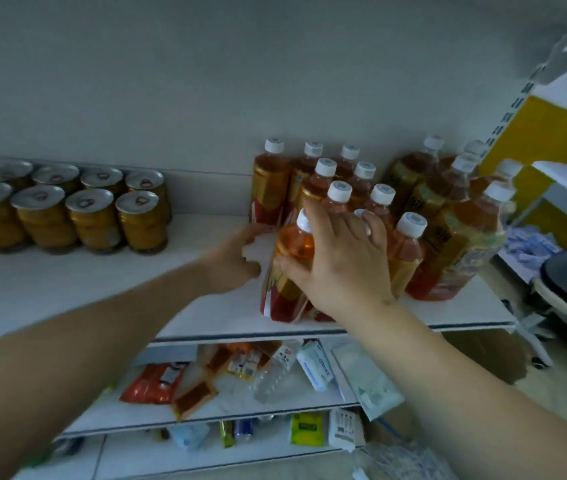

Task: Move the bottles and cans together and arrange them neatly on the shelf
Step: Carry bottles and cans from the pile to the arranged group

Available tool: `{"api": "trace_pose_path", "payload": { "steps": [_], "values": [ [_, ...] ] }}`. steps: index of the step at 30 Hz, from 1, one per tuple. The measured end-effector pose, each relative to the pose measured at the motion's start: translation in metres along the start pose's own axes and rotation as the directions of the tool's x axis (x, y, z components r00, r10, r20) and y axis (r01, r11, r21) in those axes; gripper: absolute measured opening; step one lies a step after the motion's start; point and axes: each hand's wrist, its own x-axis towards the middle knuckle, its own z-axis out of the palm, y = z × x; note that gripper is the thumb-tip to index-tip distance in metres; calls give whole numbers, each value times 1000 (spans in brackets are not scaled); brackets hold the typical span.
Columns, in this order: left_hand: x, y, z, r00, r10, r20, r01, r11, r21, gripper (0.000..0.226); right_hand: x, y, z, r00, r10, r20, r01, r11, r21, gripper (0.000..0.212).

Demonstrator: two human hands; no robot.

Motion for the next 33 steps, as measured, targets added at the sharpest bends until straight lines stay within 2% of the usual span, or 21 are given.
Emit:
{"api": "trace_pose_path", "payload": {
  "steps": [2, 3, 4, 5, 7, 9, 11, 13, 15, 18, 21, 23, 25, 28, 33],
  "values": [
    [-35, 6, 12, 977, -24, 212, 41, 996, -76, 89, 2, 4, -2, 999, -22, 26, 23, 999, -31, 82],
    [-45, 8, 21, 967, -45, 250, 65, 995, -73, 97, 3, 5, -2, 998, -43, 38, 45, 998, -46, 82],
    [-50, 11, 29, 975, -66, 212, 78, 996, -48, 103, 5, 6, -2, 996, -75, 56, 78, 995, -60, 83],
    [-51, 15, 39, 991, -78, 109, 79, 997, -9, 104, 6, 7, -3, 991, -113, 78, 118, 991, -66, 84],
    [-50, 20, 57, 989, -61, -138, 62, 998, 8, 88, 14, 15, -12, 981, -166, 100, 167, 986, 1, 83],
    [-45, 21, 68, 963, -62, -264, 42, 996, -82, 77, 32, 39, -26, 988, -145, 45, 140, 984, 109, 80],
    [-38, 18, 71, 943, -69, -325, 18, 987, -158, 76, 56, 74, -35, 993, -74, 95, 65, 993, 96, 81],
    [-28, 17, 68, 917, -94, -387, 18, 981, -195, 81, 68, 102, -31, 956, -24, 292, -11, 993, 117, 77],
    [-14, 18, 62, 900, -136, -414, 40, 971, -234, 87, 69, 111, -19, 914, -53, 402, -40, 975, 220, 72],
    [11, 17, 50, 925, -140, -353, -6, 924, -382, 88, 72, 109, -11, 905, -50, 422, -48, 974, 220, 83],
    [37, 14, 43, 937, -142, -318, -1, 913, -408, 92, 76, 111, -11, 904, -31, 426, -68, 974, 215, 90],
    [53, 11, 37, 945, -155, -287, 36, 924, -380, 101, 75, 111, -7, 903, -38, 427, -60, 975, 213, 91],
    [66, 7, 31, 949, -154, -276, 79, 961, -264, 108, 79, 112, -4, 905, -37, 425, -59, 976, 211, 90],
    [73, -1, 25, 940, -162, -300, 142, 986, -88, 100, 80, 113, -3, 905, -19, 426, -69, 979, 190, 88],
    [64, 15, 22, 948, -149, -280, 154, 988, -5, 110, 77, 108, -7, 909, 1, 416, -86, 979, 186, 85]
  ]
}}
